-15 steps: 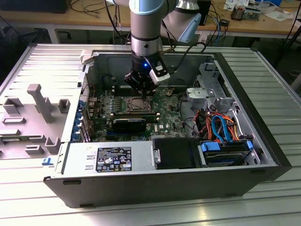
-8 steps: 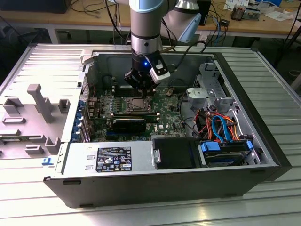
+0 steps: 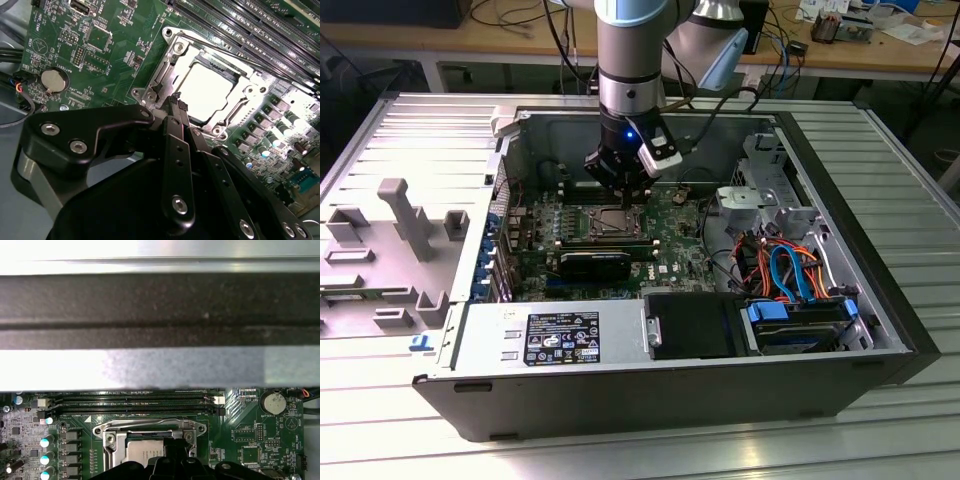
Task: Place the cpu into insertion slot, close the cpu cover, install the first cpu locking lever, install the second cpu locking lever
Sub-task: 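Install the second cpu locking lever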
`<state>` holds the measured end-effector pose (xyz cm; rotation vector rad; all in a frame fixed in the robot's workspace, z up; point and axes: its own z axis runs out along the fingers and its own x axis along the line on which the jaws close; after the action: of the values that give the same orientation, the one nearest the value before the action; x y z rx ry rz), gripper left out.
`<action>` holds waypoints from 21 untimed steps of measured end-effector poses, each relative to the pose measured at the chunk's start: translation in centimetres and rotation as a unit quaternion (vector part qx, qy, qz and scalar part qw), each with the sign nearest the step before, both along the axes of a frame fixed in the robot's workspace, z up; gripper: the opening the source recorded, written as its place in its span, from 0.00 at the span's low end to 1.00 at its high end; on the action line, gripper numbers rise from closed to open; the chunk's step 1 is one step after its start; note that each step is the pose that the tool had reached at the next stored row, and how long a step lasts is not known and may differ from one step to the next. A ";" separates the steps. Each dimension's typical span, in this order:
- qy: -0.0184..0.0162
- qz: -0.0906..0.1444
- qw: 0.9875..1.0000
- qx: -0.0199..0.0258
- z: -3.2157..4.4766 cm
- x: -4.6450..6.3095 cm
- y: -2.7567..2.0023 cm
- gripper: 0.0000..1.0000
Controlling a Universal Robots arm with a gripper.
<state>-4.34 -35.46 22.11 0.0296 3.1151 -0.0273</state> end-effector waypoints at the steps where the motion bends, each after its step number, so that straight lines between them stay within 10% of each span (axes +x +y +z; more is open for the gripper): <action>1: 0.000 0.000 1.000 0.000 0.00 0.0 -0.06 0.11; 21: 0.000 0.000 1.000 0.000 1.26 0.0 -0.48 0.11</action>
<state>-4.34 -35.94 23.37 0.0298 3.1150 -0.0274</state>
